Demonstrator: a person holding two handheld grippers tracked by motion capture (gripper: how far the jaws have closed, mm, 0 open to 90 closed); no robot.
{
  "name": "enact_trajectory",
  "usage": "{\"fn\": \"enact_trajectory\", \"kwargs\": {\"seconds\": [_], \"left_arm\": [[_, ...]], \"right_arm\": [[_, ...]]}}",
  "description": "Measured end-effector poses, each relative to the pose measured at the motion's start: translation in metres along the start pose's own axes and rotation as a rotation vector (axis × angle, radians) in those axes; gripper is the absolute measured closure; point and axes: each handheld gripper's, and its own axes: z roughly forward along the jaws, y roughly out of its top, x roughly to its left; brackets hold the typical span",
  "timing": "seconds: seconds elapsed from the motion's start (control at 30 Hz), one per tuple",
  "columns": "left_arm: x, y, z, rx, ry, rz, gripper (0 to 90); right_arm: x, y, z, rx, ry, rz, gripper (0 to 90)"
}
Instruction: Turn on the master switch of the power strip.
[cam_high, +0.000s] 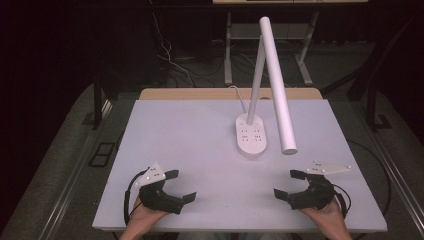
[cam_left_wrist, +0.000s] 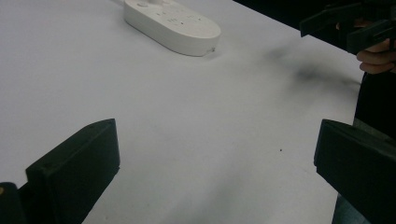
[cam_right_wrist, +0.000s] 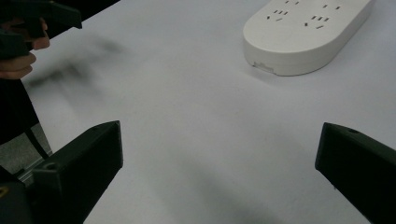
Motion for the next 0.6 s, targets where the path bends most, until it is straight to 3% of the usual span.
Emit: {"fn": "enact_trajectory", "kwargs": {"seconds": [0.6], "left_arm": [[0.0007, 0.0006, 0.0031, 0.028, -0.011, 0.001, 0.0]], "right_arm": [[0.0004, -0.0003, -0.0011, 0.013, 0.008, 0.008, 0.4]]}}
